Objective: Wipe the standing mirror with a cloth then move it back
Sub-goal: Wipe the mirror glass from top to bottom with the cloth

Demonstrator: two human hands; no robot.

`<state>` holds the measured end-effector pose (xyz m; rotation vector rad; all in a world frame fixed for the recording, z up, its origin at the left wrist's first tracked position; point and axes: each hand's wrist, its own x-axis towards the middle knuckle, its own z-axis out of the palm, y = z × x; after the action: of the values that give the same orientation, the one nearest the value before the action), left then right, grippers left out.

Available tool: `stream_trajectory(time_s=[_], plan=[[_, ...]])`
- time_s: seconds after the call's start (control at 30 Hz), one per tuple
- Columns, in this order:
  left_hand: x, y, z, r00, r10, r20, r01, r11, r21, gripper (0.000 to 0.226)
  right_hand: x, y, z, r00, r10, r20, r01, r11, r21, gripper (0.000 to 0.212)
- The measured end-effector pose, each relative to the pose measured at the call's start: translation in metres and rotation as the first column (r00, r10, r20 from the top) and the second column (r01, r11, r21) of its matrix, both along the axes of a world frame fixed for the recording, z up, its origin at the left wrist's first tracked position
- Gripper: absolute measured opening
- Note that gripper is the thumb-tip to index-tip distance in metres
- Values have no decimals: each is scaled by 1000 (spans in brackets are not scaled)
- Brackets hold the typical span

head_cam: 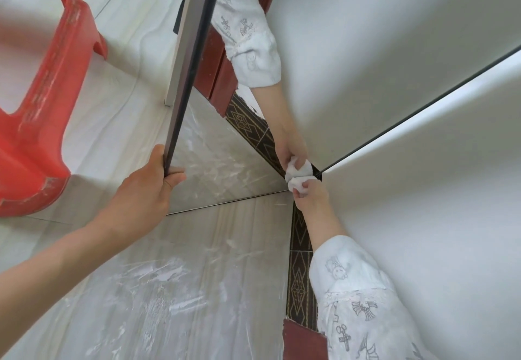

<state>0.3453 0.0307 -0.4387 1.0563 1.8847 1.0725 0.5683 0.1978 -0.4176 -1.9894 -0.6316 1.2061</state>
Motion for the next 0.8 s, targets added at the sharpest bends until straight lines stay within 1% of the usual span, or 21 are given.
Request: stream_trajectory(time_s=[0.03, 0.07, 0.1, 0.17, 0.2, 0.23, 0.3, 0.37, 0.47, 0.5, 0.57, 0.6, 0.63, 0.7, 0.77, 0.8], plan=[[0, 0, 0, 1000, -5, 2, 5, 1000, 0, 12, -1, 6, 1, 990, -86, -115, 92, 995, 49, 20], [0, 1, 0, 1000, -8, 4, 8, 1000, 2, 12, -1, 9, 9, 979, -77, -186, 96, 991, 96, 18], [0, 0, -1, 1000, -9, 5, 9, 1000, 2, 12, -2, 12, 17, 952, -96, -292, 137, 983, 123, 20], [-1, 0, -1, 1000, -4, 15, 3, 1000, 2, 12, 1, 15, 36, 945, -69, -321, 150, 961, 233, 33], [-1, 0, 0, 1000, -1, 15, 1, 1000, 2, 13, 1, 14, 45, 938, -61, -342, 159, 950, 267, 36], [-1, 1, 0, 1000, 1, 13, -1, 1000, 1, 13, 3, 14, 47, 930, -33, -365, 162, 931, 326, 33], [-1, 1, 1, 1000, 4, 10, -4, 1000, 0, 13, -3, 12, 52, 920, -2, -391, 165, 909, 384, 22], [0, 1, 2, 1000, -2, 13, 2, 1000, -4, 13, -9, 7, 42, 922, -18, -387, 179, 905, 386, 18], [0, 0, 4, 1000, -10, 8, 10, 1000, -7, 12, -16, -6, 6, 949, -57, -309, 157, 937, 312, 28], [0, 0, 5, 1000, -12, 1, 12, 1000, -8, 12, -17, -10, -11, 956, -66, -286, 144, 954, 261, 32], [0, 0, 6, 1000, -9, -7, 9, 1000, -6, 12, -19, -21, -39, 963, -84, -257, 115, 987, 109, 36], [0, 0, 6, 1000, -5, -9, 5, 1000, -4, 12, -21, -28, -46, 960, -83, -266, 94, 995, 28, 34], [1, 0, 6, 1000, -1, -12, 1, 1000, 0, 12, -24, -31, -52, 950, -95, -296, 94, 995, -18, 32], [1, 0, 6, 1000, 3, -13, -3, 1000, 0, 12, -27, -33, -50, 956, -76, -282, 73, 997, -20, 38], [1, 0, 6, 1000, -4, -11, 4, 1000, -5, 12, -28, -28, -32, 962, -56, -268, 76, 995, 66, 43], [1, 0, 6, 1000, -5, -7, 5, 1000, -5, 12, -26, -22, -19, 969, -44, -243, 76, 989, 124, 38]])
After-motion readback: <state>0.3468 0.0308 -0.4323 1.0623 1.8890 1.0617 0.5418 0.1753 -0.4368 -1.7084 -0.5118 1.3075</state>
